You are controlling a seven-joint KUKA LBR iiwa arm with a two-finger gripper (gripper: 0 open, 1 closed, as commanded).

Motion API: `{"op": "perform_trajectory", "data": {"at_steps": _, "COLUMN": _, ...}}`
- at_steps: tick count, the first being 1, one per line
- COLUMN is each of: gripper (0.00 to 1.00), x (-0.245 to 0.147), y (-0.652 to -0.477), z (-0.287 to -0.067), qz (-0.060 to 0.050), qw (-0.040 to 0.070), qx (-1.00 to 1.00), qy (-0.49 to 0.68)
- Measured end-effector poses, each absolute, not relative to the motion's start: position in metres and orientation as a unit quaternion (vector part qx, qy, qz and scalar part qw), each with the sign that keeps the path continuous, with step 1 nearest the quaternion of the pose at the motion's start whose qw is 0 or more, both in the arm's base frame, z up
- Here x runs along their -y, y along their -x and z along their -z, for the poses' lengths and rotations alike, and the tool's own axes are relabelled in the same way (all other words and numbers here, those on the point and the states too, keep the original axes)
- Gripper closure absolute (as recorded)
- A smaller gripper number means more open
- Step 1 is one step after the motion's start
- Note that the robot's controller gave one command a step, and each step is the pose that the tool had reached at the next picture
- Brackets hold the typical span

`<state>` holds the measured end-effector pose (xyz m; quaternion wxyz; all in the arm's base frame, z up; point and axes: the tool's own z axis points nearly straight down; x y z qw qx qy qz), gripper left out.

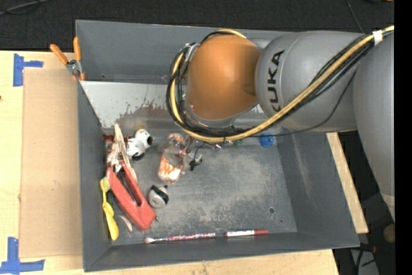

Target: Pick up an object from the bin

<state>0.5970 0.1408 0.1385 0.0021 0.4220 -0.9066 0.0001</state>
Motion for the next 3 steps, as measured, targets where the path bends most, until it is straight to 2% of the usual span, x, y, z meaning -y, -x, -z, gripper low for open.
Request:
{"op": "perform_trajectory", "data": {"at_steps": 1, "gripper": 1.0, "x": -0.182, "y": -0.615, "z": -0.117, "qz": 0.001, "qw": 0.001, "qx": 0.864, "qy": -0.504}}
{"op": "perform_trajectory", "data": {"at_steps": 2, "gripper": 1.0, "x": -0.179, "y": -0.591, "z": -0.123, "qz": -0.001, "qw": 0.0, "qx": 0.87, "qy": -0.493}}
{"op": "perform_trajectory", "data": {"at_steps": 3, "gripper": 1.0, "x": -0.201, "y": -0.61, "z": -0.128, "qz": 0.003, "qw": 0.0, "qx": 0.864, "qy": -0.504}}
